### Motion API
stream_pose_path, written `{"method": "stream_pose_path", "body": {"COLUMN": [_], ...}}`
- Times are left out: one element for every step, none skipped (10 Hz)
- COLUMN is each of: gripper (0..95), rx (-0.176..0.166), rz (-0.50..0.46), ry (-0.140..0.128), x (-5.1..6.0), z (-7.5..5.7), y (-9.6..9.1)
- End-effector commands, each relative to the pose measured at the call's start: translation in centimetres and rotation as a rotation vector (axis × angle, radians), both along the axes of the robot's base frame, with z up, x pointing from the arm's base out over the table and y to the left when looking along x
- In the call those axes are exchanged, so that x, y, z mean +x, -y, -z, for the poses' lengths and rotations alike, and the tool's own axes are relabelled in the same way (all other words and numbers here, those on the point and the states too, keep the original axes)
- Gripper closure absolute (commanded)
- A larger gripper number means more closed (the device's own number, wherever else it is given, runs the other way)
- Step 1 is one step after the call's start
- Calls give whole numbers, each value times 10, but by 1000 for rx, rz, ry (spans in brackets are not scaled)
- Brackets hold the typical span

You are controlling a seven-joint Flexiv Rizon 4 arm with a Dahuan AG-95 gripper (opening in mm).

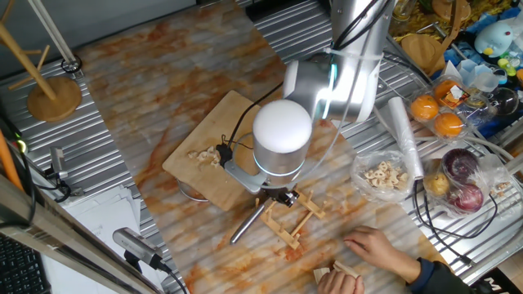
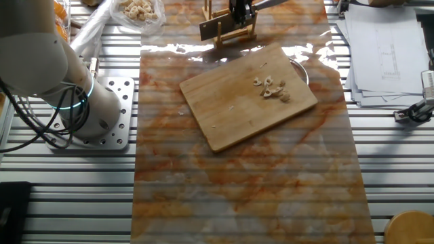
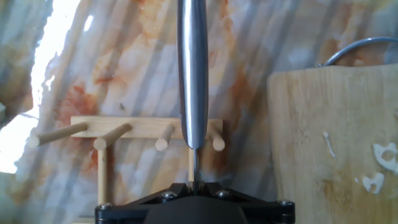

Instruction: Slice the lotus root

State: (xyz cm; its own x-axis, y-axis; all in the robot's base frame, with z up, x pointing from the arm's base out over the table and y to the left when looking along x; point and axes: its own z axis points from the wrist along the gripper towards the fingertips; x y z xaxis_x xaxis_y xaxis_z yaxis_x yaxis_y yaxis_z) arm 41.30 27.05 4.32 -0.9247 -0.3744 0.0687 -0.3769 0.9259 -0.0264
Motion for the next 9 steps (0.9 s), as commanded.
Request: {"method": "stream_pose_path", "body": {"gripper": [950, 760, 760, 570, 380, 380, 380, 380, 380], "rx": [-10, -10, -10, -20, -24, -27, -30, -31, -30], "rz": [-7, -15, -17, -22, -26, -31, -36, -38, -44], "ry": [0, 1, 1, 3, 3, 5, 7, 5, -5], "x": [0, 0, 0, 0, 0, 0, 0, 0, 0], "z": [0, 0, 0, 0, 0, 0, -1, -1, -9], "y": [0, 0, 0, 0, 0, 0, 0, 0, 1]}}
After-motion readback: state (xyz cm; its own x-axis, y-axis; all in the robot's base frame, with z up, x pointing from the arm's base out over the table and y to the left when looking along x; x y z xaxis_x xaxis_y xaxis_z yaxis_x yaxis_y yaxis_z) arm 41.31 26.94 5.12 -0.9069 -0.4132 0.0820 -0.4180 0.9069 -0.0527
